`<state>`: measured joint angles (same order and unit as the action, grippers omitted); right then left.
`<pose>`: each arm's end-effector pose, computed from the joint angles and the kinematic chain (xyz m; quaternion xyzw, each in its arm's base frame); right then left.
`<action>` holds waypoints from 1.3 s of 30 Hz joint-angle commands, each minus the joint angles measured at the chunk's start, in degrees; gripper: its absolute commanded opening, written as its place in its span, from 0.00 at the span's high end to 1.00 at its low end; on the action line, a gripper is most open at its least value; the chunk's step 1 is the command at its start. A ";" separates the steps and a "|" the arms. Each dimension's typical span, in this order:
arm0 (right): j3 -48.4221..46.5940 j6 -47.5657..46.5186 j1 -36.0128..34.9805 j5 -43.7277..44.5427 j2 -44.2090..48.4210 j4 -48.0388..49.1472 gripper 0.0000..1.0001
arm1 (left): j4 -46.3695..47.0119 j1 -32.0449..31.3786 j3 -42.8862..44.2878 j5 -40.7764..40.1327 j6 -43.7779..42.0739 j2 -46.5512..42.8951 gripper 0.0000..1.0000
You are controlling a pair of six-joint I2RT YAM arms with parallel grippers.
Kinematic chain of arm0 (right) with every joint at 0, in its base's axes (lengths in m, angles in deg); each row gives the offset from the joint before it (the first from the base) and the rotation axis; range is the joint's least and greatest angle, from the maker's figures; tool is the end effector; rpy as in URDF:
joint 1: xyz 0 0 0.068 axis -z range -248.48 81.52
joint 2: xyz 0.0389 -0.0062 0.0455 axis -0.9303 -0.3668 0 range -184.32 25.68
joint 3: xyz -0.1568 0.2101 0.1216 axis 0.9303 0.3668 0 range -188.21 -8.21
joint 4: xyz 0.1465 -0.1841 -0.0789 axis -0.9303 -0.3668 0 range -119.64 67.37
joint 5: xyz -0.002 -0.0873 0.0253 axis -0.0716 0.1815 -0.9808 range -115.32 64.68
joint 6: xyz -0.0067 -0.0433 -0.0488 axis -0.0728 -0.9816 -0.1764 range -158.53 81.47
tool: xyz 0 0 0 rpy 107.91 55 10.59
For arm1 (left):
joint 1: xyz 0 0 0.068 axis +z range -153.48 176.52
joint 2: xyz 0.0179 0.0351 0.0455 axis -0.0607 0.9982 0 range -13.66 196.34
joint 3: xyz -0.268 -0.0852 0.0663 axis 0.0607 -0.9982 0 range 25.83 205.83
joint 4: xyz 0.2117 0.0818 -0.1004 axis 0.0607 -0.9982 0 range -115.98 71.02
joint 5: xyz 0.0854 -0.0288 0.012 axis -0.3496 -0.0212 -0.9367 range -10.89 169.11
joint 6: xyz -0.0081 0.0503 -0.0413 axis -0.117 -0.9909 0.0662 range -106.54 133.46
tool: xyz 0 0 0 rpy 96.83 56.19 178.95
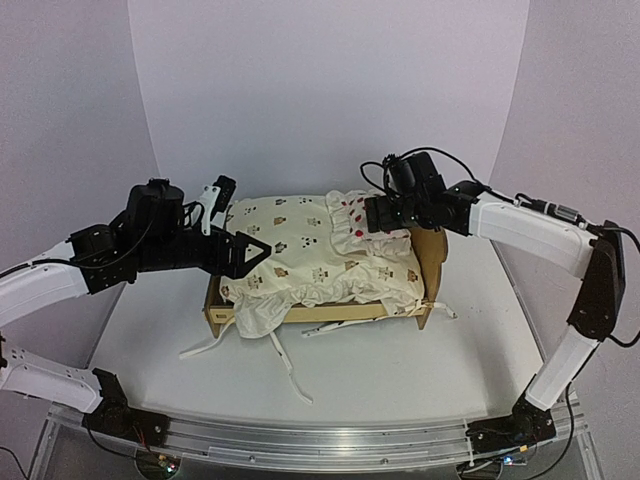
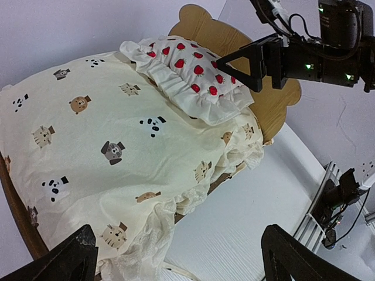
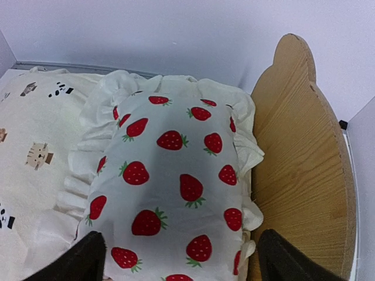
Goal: Set up the pet bed
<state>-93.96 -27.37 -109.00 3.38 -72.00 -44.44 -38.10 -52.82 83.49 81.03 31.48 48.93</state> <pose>0.3163 0.2377 0.3365 -0.1034 0.8561 0.0024 0.5064 0.1555 -0.1836 0.3515 0.2352 0.8052 -0.3135 0.4451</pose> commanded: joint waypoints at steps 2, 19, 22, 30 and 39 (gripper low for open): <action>-2.07 3.54 0.15 -3.22 7.52 0.00 0.02 | -0.25 -0.05 -0.03 -4.45 0.26 0.15 0.02; 27.28 9.34 0.07 -19.10 35.65 2.52 0.02 | -15.01 -0.05 0.12 -19.94 5.56 -7.27 0.00; 34.48 9.08 0.04 -19.57 43.49 2.49 0.02 | -17.42 -0.05 -1.13 -21.33 6.67 -8.77 0.00; 46.32 10.05 0.05 -21.10 59.36 1.18 0.02 | -21.21 -0.05 -3.02 -23.28 9.53 -8.96 0.00; 47.75 9.04 0.07 -19.05 62.16 -0.73 0.02 | -21.55 -0.06 -7.95 -24.33 12.08 -7.92 0.00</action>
<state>-46.71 -17.95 -109.00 -16.99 -9.61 -45.06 -58.56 -52.82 76.56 58.59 41.58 40.11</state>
